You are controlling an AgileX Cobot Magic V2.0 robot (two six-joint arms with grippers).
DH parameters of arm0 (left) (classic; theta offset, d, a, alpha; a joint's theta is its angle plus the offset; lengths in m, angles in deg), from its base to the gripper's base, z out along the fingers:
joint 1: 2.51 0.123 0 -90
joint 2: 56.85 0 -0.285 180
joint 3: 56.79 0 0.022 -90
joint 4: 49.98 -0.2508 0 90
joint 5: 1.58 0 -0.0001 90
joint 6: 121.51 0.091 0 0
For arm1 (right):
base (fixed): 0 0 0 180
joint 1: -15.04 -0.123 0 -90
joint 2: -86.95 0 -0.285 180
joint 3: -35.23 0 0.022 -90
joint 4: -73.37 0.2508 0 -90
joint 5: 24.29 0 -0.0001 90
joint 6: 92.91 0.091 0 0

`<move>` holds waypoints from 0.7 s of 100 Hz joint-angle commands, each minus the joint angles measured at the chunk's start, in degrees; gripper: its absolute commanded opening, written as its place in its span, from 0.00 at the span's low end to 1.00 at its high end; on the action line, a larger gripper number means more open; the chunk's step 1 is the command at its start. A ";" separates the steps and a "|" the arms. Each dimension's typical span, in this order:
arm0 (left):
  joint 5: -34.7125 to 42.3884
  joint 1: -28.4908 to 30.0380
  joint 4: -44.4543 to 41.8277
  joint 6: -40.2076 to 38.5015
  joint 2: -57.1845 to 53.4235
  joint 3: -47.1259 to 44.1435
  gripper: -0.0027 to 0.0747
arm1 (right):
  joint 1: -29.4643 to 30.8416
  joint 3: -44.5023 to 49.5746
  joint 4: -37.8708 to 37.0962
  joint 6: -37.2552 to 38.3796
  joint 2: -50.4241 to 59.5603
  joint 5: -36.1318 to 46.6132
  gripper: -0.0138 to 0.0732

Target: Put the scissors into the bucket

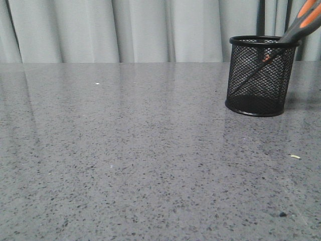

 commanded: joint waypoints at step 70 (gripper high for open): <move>1.50 0.24 0.79 -0.25 -1.63 -2.27 0.01 | 15.55 30.06 -17.59 13.73 3.28 23.20 0.11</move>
